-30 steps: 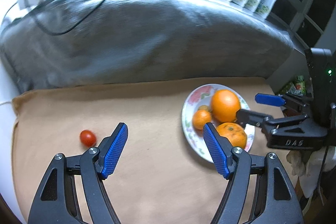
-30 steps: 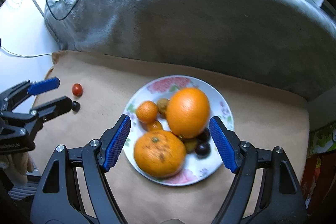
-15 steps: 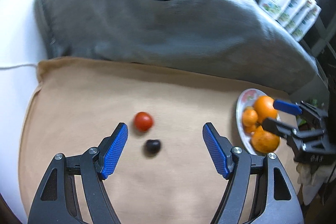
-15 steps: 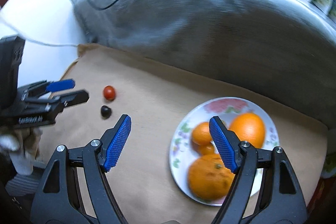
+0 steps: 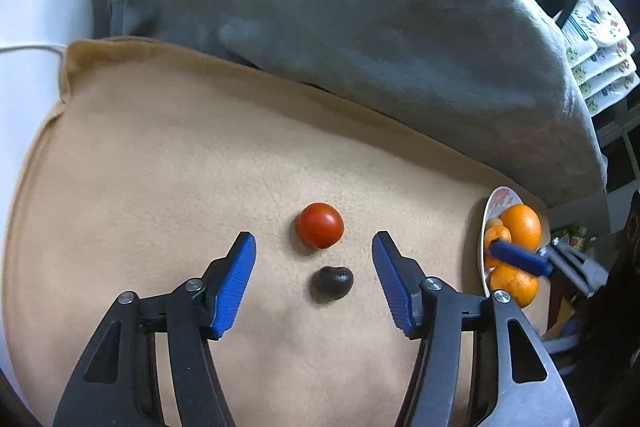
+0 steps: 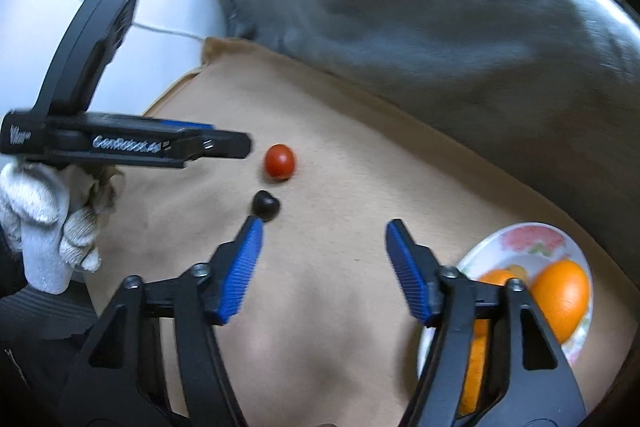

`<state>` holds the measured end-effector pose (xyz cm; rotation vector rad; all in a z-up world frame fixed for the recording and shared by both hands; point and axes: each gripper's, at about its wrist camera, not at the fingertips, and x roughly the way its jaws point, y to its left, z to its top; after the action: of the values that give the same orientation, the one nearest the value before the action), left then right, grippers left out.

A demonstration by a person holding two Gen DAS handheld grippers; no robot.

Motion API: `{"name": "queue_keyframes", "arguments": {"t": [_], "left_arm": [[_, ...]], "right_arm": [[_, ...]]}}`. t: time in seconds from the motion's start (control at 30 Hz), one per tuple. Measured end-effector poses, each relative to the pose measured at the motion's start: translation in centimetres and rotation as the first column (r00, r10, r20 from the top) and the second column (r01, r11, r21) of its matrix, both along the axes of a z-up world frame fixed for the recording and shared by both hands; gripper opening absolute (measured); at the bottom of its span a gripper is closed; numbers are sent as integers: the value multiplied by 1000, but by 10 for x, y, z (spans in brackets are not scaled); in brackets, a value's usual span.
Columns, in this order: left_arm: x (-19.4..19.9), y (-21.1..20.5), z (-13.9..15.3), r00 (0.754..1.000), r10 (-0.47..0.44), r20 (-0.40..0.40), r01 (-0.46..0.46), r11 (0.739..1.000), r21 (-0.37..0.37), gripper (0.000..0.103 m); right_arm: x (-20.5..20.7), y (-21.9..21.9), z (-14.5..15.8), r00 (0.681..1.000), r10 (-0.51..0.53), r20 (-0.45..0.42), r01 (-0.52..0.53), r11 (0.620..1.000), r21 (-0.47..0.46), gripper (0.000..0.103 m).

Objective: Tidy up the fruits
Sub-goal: 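Grasp the red cherry tomato with the left gripper while the right gripper grasps the grape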

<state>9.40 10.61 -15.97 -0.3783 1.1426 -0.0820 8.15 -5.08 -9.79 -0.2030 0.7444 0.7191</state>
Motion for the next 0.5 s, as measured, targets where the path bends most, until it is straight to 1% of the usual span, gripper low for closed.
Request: {"name": "queue_keyframes", "arguments": {"t": [0.1,0.23,0.3,0.33,0.5], "left_arm": [[7,1,-8,1000,-2,-25,2,1000,-20,54],[16,1,-17,999,-4,-51,3,999,-34,52],[19,3,-22,998,-4,-60,2,999,-39,52],[20,3,-24,998,-5,-64,2,999,-42,52],[23,0,-30,997,-19,-78,16,999,-48,52]], "right_arm": [[2,13,-8,1000,20,-11,-20,1000,-12,60],[6,24,-15,999,36,-28,-36,999,-5,59],[8,30,-19,998,42,-36,-42,999,-7,56],[9,34,-23,998,49,-47,-49,999,-11,51],[13,40,-33,997,58,-59,-59,998,-13,49]]}}
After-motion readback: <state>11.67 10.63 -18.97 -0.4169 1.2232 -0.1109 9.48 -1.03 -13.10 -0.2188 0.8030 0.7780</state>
